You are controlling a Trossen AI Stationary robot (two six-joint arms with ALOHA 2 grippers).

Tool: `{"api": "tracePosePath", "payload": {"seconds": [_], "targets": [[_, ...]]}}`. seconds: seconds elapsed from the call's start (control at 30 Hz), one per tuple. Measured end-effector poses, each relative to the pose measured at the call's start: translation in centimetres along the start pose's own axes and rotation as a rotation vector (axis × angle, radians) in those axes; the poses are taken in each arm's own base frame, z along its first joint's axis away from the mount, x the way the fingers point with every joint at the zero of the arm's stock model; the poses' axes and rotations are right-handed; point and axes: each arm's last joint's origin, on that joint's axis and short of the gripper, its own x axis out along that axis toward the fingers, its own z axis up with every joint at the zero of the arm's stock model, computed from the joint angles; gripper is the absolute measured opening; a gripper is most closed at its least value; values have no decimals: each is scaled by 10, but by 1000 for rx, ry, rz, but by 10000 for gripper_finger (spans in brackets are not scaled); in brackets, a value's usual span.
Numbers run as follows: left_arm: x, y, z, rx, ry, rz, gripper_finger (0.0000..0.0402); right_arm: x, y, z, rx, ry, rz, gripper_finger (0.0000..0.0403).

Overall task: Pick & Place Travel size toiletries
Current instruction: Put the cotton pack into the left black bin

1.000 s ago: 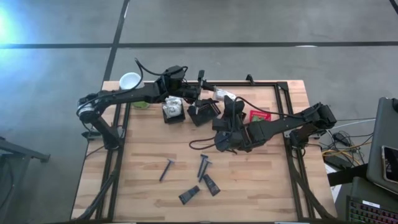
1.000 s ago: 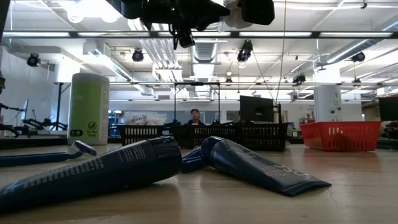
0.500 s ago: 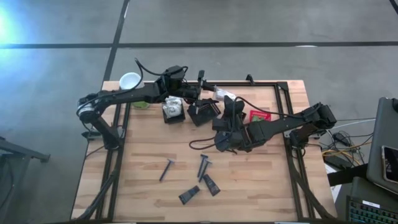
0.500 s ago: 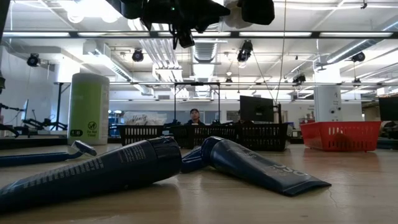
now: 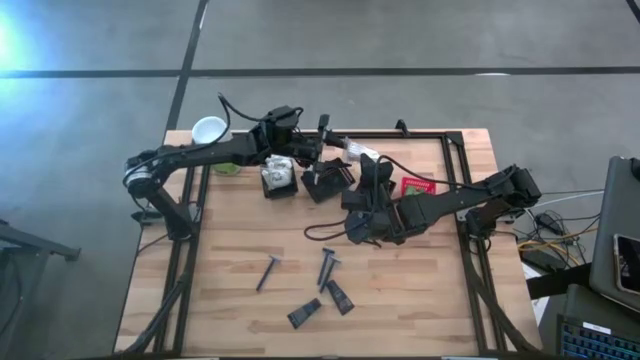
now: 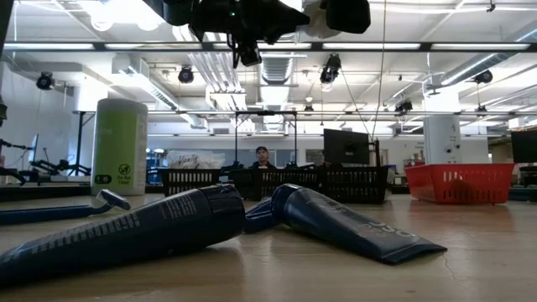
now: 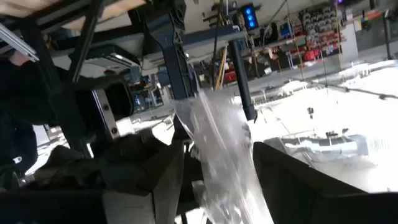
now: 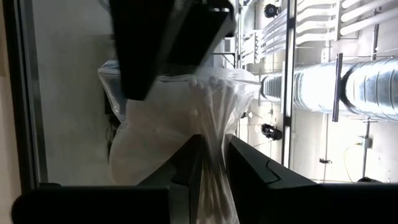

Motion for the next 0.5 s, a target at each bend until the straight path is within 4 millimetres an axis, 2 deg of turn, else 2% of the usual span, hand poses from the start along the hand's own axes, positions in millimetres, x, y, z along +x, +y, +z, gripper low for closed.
{"api": "tracePosePath", "payload": {"seconds": [0.3,0.5], "targets": [[0,1,2,0,-14,5,197,0,0,0,4,-1,0,81],[-1,-1,2,8,-9,-2,197,-4,0,0,1,-12,1,73]]}}
